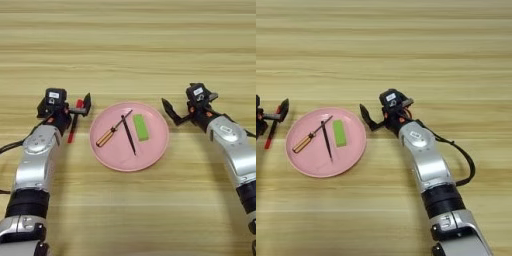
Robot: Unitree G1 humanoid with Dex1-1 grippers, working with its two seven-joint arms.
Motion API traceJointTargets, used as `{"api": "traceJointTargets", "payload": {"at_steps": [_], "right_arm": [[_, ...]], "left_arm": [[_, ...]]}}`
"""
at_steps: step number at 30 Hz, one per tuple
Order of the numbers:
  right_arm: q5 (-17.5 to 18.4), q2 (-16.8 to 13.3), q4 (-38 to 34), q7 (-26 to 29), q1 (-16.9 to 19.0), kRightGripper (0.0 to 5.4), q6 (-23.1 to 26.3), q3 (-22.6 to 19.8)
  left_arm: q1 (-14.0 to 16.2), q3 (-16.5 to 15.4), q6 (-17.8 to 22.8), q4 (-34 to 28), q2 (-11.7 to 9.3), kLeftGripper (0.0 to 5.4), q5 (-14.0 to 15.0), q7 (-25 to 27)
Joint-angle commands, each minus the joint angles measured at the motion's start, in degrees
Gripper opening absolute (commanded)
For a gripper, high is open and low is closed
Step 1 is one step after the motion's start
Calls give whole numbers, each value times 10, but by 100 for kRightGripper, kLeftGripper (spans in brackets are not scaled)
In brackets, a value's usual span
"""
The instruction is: Move the objects on the table
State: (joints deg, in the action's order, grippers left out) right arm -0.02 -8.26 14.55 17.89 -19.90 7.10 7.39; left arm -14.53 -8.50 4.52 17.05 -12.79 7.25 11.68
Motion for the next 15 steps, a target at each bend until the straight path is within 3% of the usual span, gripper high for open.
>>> {"api": "traceJointTargets", "payload": {"at_steps": [1,15], "right_arm": [[-5,7,2,7,-8,540,20,13],[-23,18,31,12,-14,540,49,37]], "left_arm": [[5,-2,13,-15,-5,537,3,2],[6,-6,15,-12,-5,537,3,1]]}}
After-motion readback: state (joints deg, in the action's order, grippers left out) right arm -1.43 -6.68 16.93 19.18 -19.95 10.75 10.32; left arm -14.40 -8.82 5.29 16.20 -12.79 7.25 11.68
